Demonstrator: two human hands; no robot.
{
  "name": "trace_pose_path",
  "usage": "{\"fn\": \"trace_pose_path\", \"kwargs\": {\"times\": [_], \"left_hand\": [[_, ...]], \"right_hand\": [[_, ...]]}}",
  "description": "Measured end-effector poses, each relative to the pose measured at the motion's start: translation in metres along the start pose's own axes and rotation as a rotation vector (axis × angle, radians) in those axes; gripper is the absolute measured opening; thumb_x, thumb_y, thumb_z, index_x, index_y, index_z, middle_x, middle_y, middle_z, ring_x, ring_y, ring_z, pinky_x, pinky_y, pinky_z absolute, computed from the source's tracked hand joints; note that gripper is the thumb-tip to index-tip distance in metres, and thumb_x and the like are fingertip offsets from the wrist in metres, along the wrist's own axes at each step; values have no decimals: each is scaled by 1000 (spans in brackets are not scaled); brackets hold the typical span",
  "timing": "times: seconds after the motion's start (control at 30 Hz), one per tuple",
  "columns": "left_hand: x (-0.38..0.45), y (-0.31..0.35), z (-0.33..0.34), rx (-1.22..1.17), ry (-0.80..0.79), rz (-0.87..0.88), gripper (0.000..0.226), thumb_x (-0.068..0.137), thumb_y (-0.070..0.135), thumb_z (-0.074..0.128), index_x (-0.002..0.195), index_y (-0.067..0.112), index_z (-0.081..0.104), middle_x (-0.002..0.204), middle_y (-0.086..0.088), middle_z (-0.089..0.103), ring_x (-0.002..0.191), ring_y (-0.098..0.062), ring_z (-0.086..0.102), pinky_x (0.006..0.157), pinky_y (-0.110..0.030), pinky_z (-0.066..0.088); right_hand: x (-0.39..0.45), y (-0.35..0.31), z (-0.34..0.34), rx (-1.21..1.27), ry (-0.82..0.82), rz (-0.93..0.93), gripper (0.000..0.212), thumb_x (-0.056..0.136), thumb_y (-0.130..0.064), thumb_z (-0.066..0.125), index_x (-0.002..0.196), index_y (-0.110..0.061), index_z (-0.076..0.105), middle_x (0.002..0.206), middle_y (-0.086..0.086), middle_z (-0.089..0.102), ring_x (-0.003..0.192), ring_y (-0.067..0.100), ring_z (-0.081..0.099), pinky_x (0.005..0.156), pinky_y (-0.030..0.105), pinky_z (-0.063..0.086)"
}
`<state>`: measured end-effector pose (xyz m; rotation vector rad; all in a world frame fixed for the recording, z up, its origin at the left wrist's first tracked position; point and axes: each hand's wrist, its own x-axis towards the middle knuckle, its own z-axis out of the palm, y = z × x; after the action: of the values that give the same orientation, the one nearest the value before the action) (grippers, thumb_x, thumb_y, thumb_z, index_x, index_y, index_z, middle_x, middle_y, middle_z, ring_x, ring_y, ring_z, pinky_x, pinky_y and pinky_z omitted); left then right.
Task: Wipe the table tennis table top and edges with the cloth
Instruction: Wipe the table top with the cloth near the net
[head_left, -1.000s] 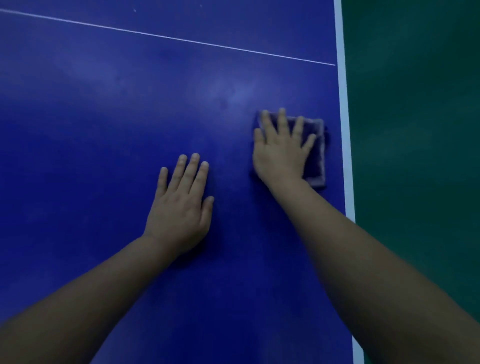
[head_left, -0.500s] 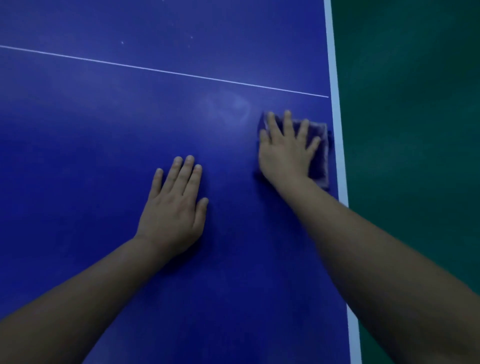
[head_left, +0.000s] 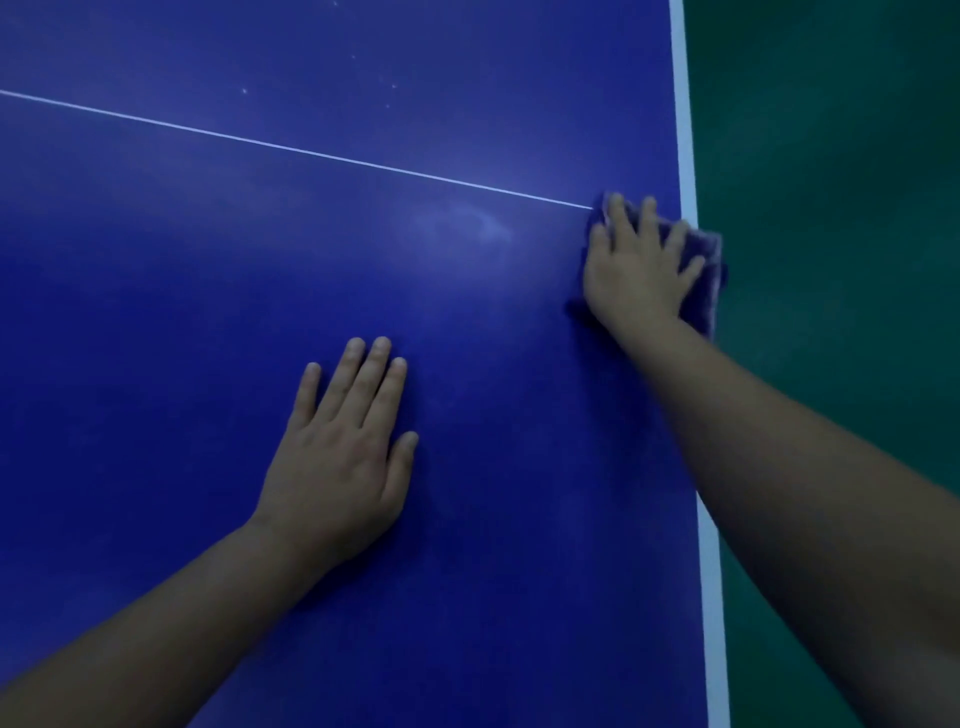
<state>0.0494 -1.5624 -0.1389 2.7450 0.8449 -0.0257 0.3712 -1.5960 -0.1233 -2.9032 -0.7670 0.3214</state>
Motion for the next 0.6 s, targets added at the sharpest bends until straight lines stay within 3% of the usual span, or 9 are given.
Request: {"fn": "trace_pose_path", "kwargs": {"times": [0.07, 0.17, 0.3, 0.43, 0.53, 0.6], "left_hand": [[-1, 1, 0, -8, -2, -8, 66, 100, 45, 22, 155, 9, 21, 164, -6, 11, 153, -20, 1, 122, -45, 1], [-2, 0, -1, -20, 4, -25, 67, 99, 45, 23, 155, 7, 23, 164, -9, 14, 153, -21, 4, 122, -46, 4], [-13, -2, 0, -17, 3, -32, 67, 99, 43, 26, 153, 4, 25, 163, -12, 16, 153, -23, 7, 123, -44, 3], [-28, -2, 2, -14, 5, -34, 67, 99, 44, 26, 153, 5, 26, 163, -11, 15, 153, -23, 5, 123, -42, -2], [-41, 1, 2, -12, 3, -43, 67, 99, 45, 24, 154, 6, 24, 164, -10, 13, 153, -21, 1, 123, -43, -1], [-52, 5, 3, -17, 5, -57, 68, 99, 45, 24, 155, 6, 23, 164, -9, 12, 153, -21, 1, 123, -43, 0]], "right_hand": [[4, -38, 9, -21, -16, -132, 52, 105, -48, 21, 156, -39, 19, 167, -4, 10, 152, 36, 4, 117, 68, 4], [-75, -78, 36, -80, 16, -487, 52, 104, -46, 26, 154, -37, 25, 166, -2, 18, 150, 36, 14, 115, 69, 8], [-186, -9, 38, -52, -74, -644, 51, 102, -49, 29, 153, -41, 31, 165, -7, 22, 152, 32, 15, 119, 63, 7], [-158, 55, 17, -111, -99, -514, 51, 101, -50, 28, 152, -45, 31, 164, -7, 23, 151, 33, 17, 117, 65, 7], [-104, 19, 12, -45, -92, -191, 51, 105, -49, 24, 155, -47, 15, 168, -10, 4, 153, 32, -3, 118, 65, -3], [-102, -21, 21, -24, -80, -213, 51, 104, -48, 25, 155, -44, 17, 168, -7, 7, 153, 35, 0, 116, 68, 1]]}}
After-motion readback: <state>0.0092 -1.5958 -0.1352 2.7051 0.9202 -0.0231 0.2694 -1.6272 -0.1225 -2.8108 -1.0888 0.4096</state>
